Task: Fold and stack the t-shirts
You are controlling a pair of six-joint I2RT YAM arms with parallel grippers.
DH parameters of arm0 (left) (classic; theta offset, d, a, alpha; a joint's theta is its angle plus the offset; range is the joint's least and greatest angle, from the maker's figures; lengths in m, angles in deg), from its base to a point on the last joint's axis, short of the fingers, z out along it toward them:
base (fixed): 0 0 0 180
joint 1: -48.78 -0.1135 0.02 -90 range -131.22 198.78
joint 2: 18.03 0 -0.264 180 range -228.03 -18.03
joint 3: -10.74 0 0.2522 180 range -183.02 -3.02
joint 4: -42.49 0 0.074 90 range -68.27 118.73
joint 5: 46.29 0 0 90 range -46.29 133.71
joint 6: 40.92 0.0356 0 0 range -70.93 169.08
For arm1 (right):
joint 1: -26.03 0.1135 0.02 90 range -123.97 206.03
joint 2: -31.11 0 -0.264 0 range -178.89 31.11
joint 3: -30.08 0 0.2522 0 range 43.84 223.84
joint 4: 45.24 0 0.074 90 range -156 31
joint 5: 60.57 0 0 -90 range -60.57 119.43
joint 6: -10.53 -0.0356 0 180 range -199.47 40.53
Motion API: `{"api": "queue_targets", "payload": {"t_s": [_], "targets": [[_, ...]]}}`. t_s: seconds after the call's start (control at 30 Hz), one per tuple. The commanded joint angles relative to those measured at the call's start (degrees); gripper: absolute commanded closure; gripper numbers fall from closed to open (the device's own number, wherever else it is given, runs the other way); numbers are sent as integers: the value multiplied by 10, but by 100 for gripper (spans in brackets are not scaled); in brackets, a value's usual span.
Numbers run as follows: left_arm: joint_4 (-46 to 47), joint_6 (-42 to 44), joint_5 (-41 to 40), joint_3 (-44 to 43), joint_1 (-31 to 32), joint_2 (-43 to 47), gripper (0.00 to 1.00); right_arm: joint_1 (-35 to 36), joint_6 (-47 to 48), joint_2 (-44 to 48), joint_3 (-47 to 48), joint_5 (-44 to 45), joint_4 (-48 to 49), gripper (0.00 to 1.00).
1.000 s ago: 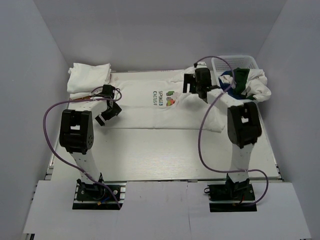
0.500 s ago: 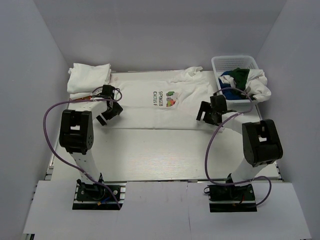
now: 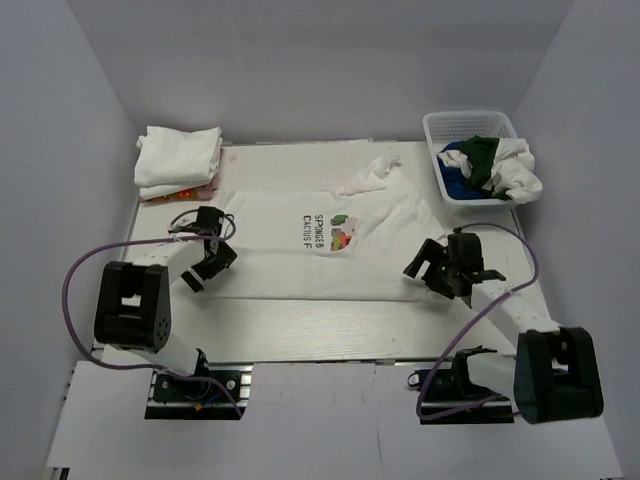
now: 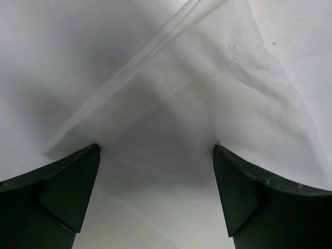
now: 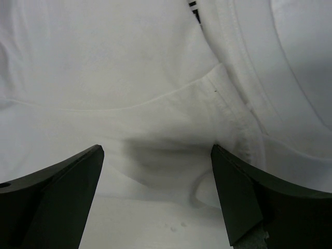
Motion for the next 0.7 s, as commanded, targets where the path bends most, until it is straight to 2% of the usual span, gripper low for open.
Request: {"api": "queue_targets", "payload": {"t_s": [0.0,0.07,0.1,0.2,0.27,0.33,0.47,0.5,0.57,0.6,0.67], "targets": [[-112,-34,32,108,0,57,0,-1,-19,84,-48,9,-150,10],[-129,-54,32,127,0,103,0,4,-21,124,-64,3,-192,10],[-123,-54,50,139,0,152,0,4,-22,187,-67,3,-200,10],[-97,-48,66,134,0,212,0,7,-6,262,-54,23,-242,10],[-85,-37,66,95,0,235,0,13,11,265,-8,53,-254,10],[-93,-27,51,50,0,235,0,19,34,236,49,66,-253,10],[-107,-20,-11,-77,-12,174,0,38,65,162,136,75,-200,10],[-113,-20,-12,-96,-12,140,0,41,79,148,187,73,-179,10],[-113,-7,-24,-153,-18,102,0,63,99,78,222,73,-158,10],[-113,-6,-24,-173,-18,80,0,69,112,39,281,82,-148,10],[-139,-6,-46,-241,-33,14,0,87,136,-18,316,102,-144,10]]}}
